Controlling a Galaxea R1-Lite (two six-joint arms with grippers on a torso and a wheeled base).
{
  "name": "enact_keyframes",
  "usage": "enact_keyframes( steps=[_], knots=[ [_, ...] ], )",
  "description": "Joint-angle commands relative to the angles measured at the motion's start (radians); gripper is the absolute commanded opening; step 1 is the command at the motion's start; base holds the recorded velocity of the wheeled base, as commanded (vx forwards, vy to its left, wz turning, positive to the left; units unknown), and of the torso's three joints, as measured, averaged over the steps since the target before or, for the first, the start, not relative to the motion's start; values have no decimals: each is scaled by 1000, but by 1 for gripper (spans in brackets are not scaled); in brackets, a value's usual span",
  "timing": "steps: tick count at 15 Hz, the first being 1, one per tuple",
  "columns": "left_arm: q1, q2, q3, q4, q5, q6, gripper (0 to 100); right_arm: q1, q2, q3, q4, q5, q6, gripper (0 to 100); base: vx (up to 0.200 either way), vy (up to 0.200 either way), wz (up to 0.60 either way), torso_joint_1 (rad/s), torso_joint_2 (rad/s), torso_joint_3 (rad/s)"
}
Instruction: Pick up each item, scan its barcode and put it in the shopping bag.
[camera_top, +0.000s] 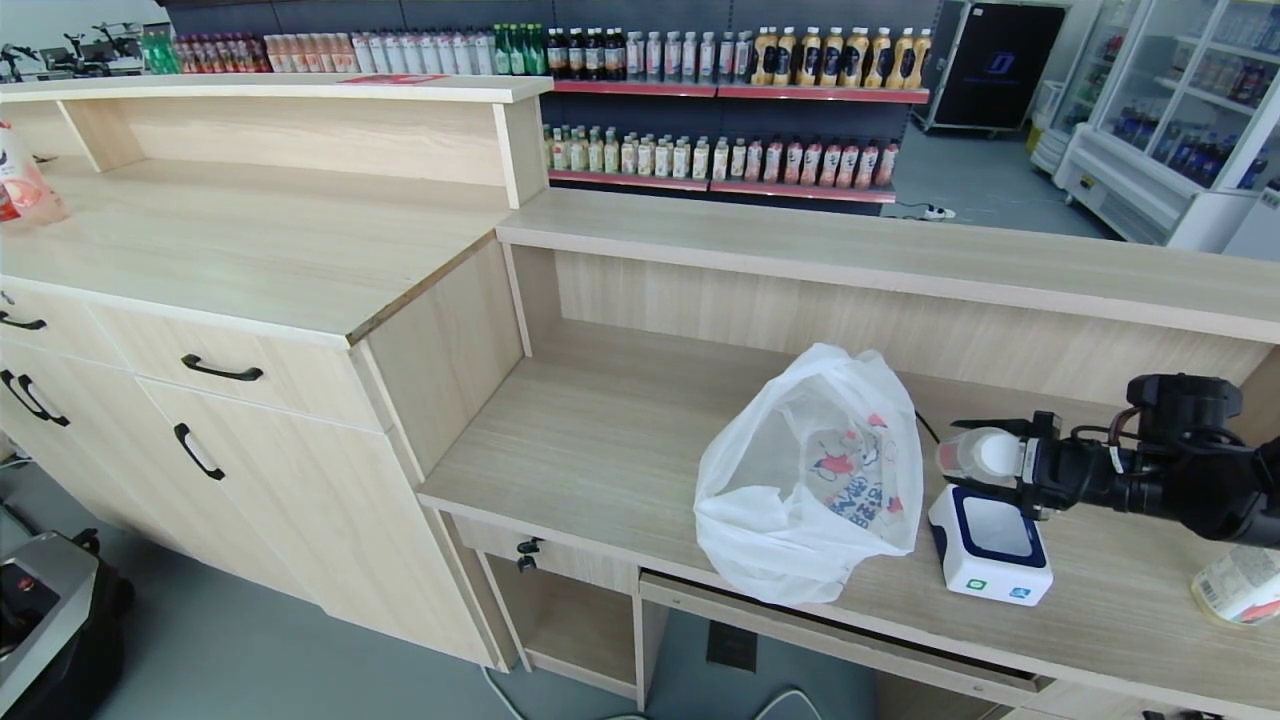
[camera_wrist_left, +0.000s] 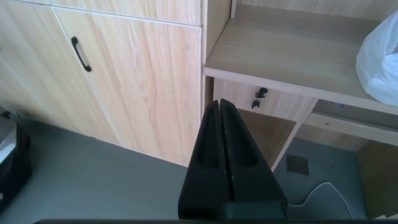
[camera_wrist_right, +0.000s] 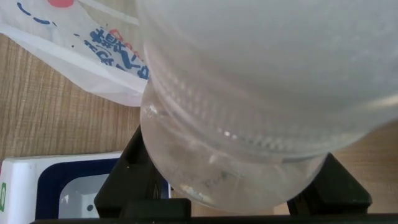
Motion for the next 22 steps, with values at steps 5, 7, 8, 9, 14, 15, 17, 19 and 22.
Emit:
enact_keyframes(
  steps=[5,7,8,9,14,15,17,19,22],
  knots=[
    [0,0,0,0,0,0,0,-1,-11,4,2,2,1,0,0,0,0,0,0,0],
    [0,0,0,0,0,0,0,1,-23,-5,5,0,10,0,0,0,0,0,0,0],
    [0,0,0,0,0,1,0,13,-59,-43,25,-4,58,0,0,0,0,0,0,0],
    [0,0,0,0,0,0,0,47,-111,-98,69,-10,182,0,0,0,0,0,0,0],
    [0,0,0,0,0,0,0,145,-339,-164,92,-429,1087,0,0,0,0,0,0,0],
    [0,0,0,0,0,1,0,168,-349,-149,91,-549,1228,0,0,0,0,0,0,0],
    [0,0,0,0,0,1,0,219,-355,-77,-6,-665,1325,0,0,0,0,0,0,0],
    [0,0,0,0,0,0,0,280,-364,26,-168,-813,1311,0,0,0,0,0,0,0],
    [0,0,0,0,0,0,0,328,-372,55,-216,-894,1257,0,0,0,0,0,0,0]
  ],
)
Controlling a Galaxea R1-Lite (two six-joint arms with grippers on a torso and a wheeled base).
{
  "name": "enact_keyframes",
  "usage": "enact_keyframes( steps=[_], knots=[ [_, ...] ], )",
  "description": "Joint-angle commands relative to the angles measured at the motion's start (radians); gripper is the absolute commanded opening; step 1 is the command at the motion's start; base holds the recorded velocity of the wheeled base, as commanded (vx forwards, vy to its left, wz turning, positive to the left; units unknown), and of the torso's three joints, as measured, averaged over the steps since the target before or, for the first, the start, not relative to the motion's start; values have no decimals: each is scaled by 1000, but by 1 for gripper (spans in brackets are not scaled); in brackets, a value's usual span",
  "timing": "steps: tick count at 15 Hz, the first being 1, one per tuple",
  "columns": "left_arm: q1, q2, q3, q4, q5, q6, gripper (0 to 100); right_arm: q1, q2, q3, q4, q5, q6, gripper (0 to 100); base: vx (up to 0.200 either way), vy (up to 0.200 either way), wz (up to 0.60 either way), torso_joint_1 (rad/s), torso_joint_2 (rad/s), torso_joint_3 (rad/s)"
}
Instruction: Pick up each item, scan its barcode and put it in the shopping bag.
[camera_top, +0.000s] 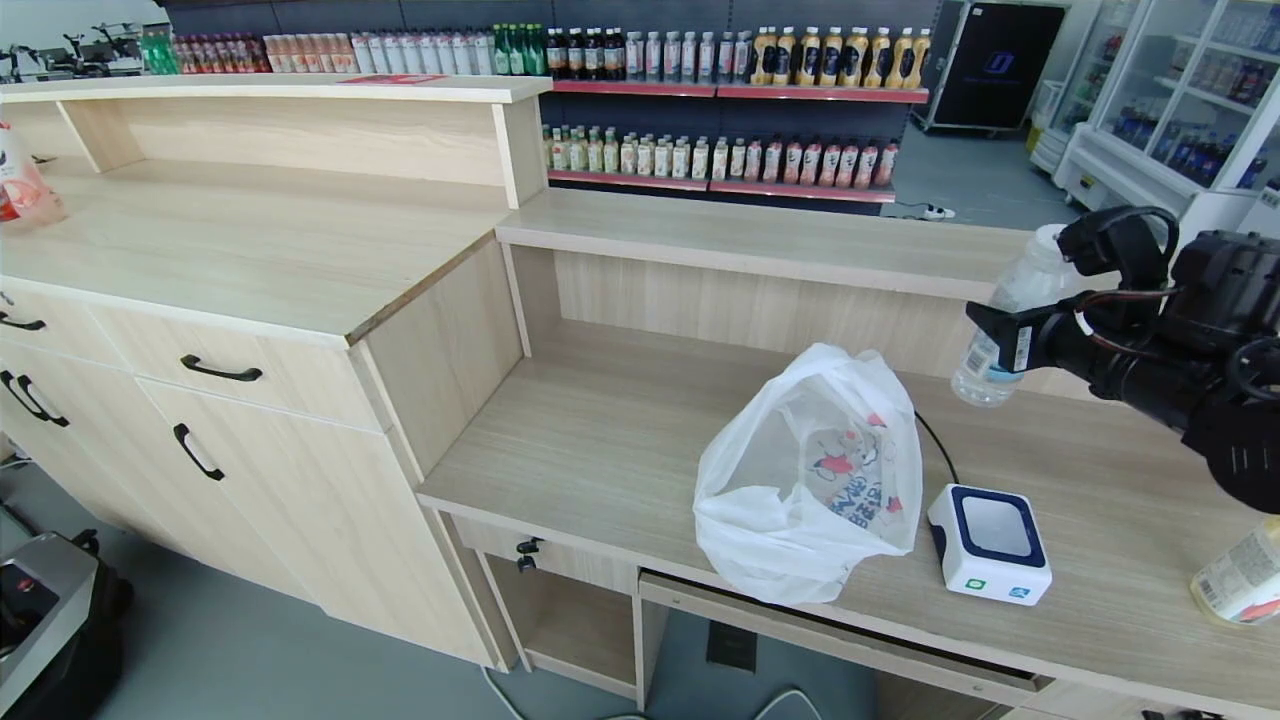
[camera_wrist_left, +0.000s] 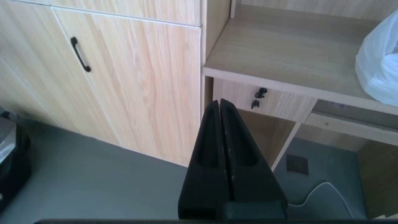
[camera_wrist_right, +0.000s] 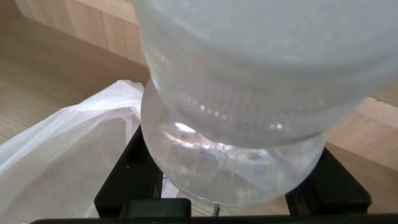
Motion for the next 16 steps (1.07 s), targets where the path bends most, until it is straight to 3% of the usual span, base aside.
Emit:
enact_keyframes(
  steps=[1,6,8,16],
  knots=[
    [0,0,0,0,0,1,0,31,-14,35,-42,0,-42,0,0,0,0,0,0,0],
    [0,0,0,0,0,-1,0,91,41,60,-189,11,-92,0,0,0,480,0,1,1],
    [0,0,0,0,0,-1,0,78,92,71,-171,102,-75,0,0,0,0,0,0,0],
    [0,0,0,0,0,-1,0,43,357,37,-200,117,-13,0,0,0,0,-134,273,138]
  ],
)
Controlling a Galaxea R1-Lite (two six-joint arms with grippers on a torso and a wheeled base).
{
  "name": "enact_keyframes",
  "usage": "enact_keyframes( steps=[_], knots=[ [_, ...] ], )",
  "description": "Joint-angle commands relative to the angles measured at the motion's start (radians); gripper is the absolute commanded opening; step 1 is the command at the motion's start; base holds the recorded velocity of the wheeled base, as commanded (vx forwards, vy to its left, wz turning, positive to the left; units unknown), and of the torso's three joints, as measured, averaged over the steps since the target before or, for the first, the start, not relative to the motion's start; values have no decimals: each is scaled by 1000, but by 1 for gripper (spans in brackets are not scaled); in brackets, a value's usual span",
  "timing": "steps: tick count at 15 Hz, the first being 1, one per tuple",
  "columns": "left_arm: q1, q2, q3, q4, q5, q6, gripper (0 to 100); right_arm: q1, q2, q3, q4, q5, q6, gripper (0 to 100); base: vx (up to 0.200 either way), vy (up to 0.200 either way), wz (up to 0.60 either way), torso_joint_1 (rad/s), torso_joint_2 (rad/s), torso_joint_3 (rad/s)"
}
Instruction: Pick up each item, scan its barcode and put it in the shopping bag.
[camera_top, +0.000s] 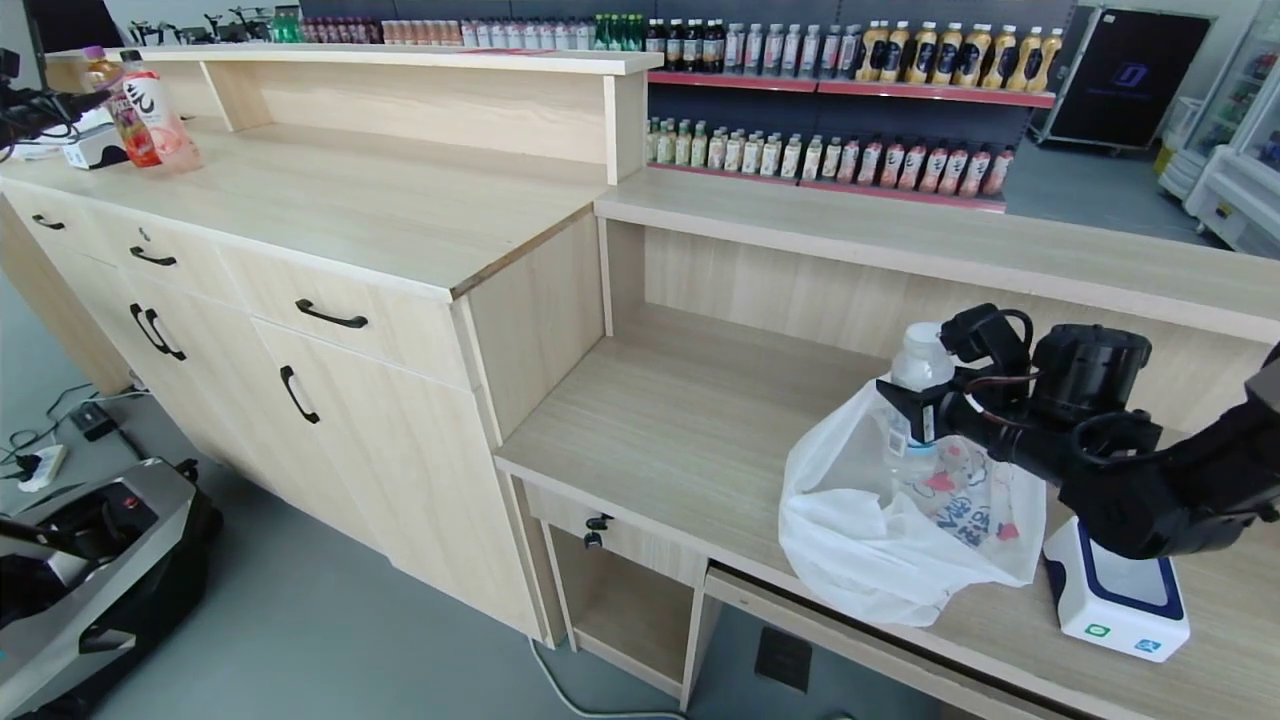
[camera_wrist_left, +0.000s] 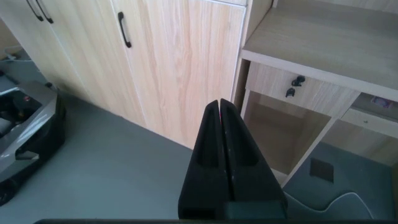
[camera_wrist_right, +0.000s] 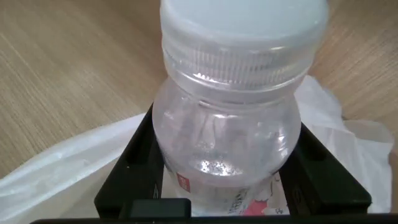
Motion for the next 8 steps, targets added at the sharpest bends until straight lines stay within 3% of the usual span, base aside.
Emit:
enact_keyframes(
  steps=[1,4,8],
  knots=[
    [1,0,0,0,0,0,0,0,99,-24,-8,35,52,0,0,0,0,-22,51,27],
    [1,0,0,0,0,0,0,2,115,-43,-3,140,75,0,0,0,0,0,0,0],
    [1,0,0,0,0,0,0,15,162,-58,-8,155,75,0,0,0,0,0,0,0]
  ],
)
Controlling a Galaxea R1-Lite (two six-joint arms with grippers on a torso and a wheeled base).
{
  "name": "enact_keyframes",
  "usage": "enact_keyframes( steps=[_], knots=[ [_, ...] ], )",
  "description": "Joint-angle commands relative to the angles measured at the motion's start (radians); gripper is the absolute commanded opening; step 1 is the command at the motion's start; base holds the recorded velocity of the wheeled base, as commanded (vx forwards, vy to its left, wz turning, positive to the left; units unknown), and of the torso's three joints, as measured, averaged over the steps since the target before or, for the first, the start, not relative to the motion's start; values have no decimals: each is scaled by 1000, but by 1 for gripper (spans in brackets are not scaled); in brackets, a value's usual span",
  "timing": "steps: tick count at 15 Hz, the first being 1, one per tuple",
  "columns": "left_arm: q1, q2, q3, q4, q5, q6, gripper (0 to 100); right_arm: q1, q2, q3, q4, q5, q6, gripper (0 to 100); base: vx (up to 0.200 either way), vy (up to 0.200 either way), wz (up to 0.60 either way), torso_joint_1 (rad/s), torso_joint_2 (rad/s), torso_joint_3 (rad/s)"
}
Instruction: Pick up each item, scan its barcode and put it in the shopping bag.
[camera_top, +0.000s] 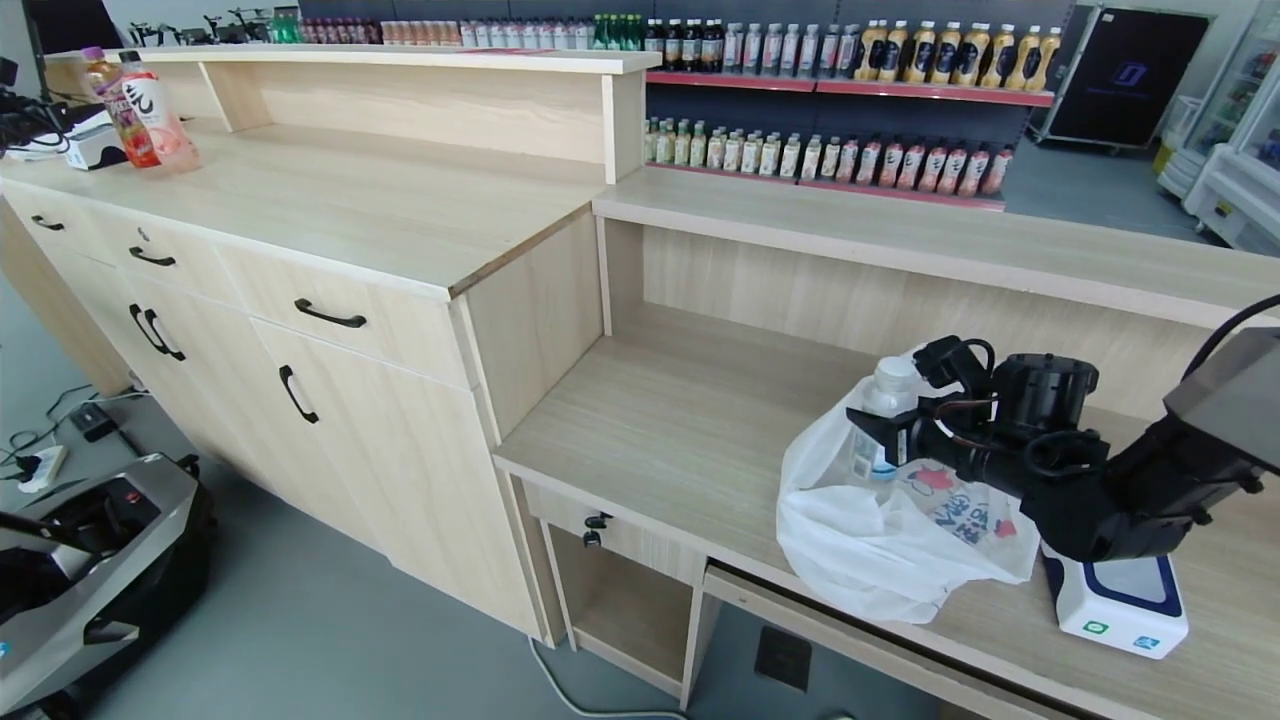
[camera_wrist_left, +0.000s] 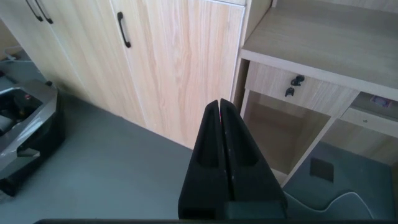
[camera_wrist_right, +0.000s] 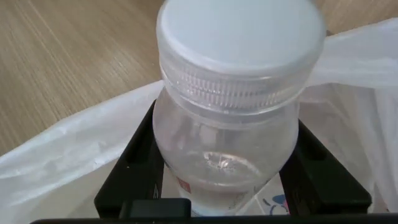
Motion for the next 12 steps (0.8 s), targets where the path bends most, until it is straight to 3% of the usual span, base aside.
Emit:
enact_keyframes(
  steps=[1,7,8,12],
  knots=[
    [0,0,0,0,0,0,0,11,35,-4,1,16,-1,0,0,0,0,0,0,0],
    [0,0,0,0,0,1,0,16,47,28,-10,21,-24,0,0,0,0,0,0,0],
    [0,0,0,0,0,0,0,11,44,28,-8,24,-24,100,0,0,0,0,0,0],
    [0,0,0,0,0,0,0,-12,-74,25,0,102,-24,100,0,0,0,0,0,0]
  ],
)
